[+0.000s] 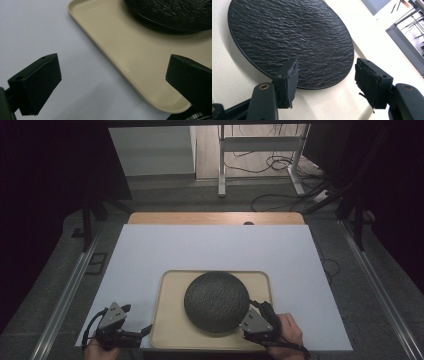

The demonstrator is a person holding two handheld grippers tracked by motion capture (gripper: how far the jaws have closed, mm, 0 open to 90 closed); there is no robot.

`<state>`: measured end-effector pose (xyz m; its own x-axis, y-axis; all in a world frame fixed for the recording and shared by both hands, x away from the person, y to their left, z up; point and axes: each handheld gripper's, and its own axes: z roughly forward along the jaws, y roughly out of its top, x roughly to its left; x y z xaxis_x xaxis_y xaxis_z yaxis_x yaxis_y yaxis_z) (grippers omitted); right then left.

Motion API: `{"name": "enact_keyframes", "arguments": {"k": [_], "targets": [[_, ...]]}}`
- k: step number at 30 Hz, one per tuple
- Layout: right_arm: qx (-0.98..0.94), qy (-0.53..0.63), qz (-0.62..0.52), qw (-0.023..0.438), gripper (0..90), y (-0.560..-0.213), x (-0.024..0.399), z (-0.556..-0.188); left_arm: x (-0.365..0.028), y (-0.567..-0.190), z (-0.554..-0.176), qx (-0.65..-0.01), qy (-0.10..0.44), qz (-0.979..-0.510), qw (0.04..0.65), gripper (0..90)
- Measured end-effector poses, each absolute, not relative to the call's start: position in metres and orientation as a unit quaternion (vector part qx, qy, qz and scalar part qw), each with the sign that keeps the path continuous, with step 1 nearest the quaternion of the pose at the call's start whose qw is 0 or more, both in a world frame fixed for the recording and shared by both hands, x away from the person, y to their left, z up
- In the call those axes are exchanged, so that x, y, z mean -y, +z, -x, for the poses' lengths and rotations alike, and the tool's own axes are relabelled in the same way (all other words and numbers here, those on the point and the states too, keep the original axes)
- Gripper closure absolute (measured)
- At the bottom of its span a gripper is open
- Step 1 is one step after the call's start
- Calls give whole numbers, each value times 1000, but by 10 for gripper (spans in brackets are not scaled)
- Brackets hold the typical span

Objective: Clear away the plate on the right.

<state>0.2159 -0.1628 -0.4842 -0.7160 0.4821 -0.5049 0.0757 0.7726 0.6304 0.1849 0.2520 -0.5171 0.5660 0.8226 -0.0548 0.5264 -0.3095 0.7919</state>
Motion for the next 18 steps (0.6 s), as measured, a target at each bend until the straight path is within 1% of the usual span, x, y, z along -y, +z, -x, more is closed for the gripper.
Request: {"name": "enact_keyframes", "arguments": {"k": [18], "targets": [[-870,316,-202,318,315,-479,182,-224,-252,-517,-185,-428,184,-788,403,0]]}}
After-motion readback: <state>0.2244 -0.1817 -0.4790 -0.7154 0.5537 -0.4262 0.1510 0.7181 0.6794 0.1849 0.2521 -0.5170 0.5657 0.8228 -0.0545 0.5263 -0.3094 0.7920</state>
